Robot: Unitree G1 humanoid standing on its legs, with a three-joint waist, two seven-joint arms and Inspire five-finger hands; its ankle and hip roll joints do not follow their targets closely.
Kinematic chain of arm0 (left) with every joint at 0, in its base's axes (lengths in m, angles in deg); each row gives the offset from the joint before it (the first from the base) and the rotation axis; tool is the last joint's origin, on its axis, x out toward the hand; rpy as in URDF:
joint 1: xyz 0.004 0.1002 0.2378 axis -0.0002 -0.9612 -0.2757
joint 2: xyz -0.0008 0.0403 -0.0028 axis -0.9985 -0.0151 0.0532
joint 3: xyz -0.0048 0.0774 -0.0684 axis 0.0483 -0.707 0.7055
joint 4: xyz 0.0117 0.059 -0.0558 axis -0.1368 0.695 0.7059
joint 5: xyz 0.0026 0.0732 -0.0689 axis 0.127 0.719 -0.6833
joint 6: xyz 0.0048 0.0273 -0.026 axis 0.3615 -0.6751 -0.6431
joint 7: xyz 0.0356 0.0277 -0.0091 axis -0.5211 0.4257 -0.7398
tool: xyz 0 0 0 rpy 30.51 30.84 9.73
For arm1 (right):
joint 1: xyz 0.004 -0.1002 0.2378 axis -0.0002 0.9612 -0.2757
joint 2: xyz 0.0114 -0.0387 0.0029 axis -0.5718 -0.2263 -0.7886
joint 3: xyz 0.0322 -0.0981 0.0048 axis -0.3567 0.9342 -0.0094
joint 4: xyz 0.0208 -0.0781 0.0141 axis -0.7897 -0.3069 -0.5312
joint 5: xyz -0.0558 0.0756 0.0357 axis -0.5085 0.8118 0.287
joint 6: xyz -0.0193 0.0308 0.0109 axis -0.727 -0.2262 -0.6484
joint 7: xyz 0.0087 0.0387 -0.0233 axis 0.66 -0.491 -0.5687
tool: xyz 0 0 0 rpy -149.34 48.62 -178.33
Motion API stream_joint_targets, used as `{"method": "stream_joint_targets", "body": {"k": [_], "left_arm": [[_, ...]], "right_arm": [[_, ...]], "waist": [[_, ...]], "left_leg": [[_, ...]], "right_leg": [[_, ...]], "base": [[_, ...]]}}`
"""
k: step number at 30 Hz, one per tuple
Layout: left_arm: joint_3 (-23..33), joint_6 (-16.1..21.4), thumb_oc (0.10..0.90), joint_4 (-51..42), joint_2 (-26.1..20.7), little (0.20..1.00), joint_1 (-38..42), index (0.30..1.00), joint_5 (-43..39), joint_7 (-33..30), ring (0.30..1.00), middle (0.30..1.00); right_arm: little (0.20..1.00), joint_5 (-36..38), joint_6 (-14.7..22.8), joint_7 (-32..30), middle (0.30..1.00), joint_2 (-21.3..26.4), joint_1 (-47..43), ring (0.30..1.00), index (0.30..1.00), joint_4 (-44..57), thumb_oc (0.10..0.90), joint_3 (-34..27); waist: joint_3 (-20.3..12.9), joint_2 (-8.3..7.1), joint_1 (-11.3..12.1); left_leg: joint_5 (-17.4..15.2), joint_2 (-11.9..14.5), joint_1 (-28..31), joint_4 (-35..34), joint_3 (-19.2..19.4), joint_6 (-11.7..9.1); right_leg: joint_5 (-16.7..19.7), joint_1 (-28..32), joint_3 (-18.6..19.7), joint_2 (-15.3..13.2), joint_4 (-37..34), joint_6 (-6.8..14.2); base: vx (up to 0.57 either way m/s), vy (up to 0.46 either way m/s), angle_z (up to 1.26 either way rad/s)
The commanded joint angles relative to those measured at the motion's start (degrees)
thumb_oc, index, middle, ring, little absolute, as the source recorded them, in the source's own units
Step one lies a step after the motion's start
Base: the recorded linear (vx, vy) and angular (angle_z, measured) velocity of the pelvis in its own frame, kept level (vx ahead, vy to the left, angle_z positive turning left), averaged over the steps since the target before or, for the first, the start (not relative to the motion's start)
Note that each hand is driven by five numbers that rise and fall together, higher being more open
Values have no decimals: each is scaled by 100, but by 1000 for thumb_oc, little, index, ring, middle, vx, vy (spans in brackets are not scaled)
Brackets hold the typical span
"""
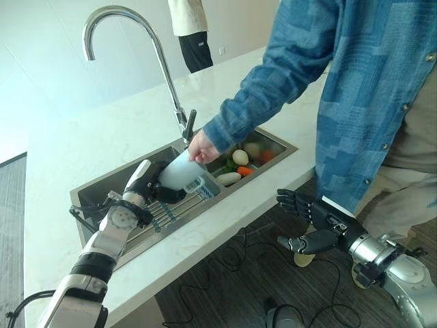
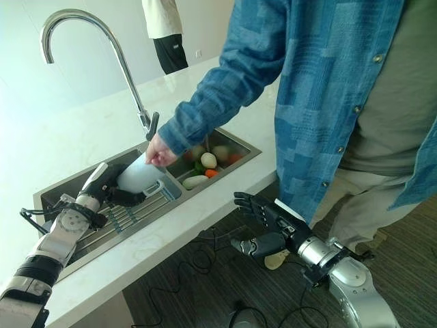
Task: Place the dishes in the dishwasher.
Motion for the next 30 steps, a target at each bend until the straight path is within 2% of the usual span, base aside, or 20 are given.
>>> {"method": "stream_joint_targets", "body": {"k": [1,3,4,9,10,17,26,30], "left_arm": [[402,120,800,-143,-621,900,-146,900,-181,-435,900,900],[460,142,800,-343,-577,900,-200,900,-179,-512,900,900],[555,149,800,-550,-553,900,-231,900,-197,-582,900,900],[749,189,800,-958,-524,900,-421,900,-335,-679,900,900],[977,245,800,-1366,-494,900,-653,900,-392,-725,900,900],[1792,176,800,-2686,-349,900,-1626,900,-395,-904,900,900],[2549,362,800,-3600,-334,900,-2159,900,-823,-942,900,900],[2611,384,800,-3822,-320,900,-2223,900,-879,-822,900,900]], "right_arm": [[900,50,683,-217,900,-218,-578,900,900,378,800,-146],[900,31,662,-272,900,-243,-595,900,900,385,800,-129],[900,-35,677,-297,900,-317,-614,900,900,368,800,-106],[900,-126,693,-370,900,-427,-636,900,900,352,800,-57],[900,-158,708,-420,900,-507,-630,900,900,372,800,-61],[900,-217,745,-517,900,-697,-577,900,900,506,800,-73],[900,-185,824,-524,900,-725,-515,900,900,613,800,-75],[900,-154,837,-537,900,-726,-525,900,900,674,800,-62]], "waist": [[-179,-39,339],[-209,-62,392],[-204,-106,451],[-235,-126,599],[-239,-146,734],[-216,-224,1181],[-170,-261,1435],[-155,-271,1471]], "left_leg": [[-596,-68,-59,24,-492,35],[-565,-58,-109,24,-534,13],[-422,-34,-197,24,-485,11],[-390,-27,-269,24,-614,-22],[-373,-24,-314,24,-727,-46],[-314,-13,-481,24,-1057,-123],[-254,1,-604,24,-1206,-198],[-231,12,-636,24,-1234,-228]], "right_leg": [[-1476,-20,-348,-218,910,598],[-1492,-10,-402,-237,910,577],[-1408,-40,-510,-271,910,503],[-1456,29,-660,-331,910,496],[-1493,80,-764,-374,910,490],[-1600,222,-1149,-524,910,479],[-1651,275,-1377,-621,910,479],[-1664,280,-1402,-626,910,479]], "base": [[-37,-8,20],[-82,-26,25],[-120,-36,30],[-40,-10,34],[-42,-14,35],[-53,-14,41],[-33,1,13],[-26,-1,11]]}}
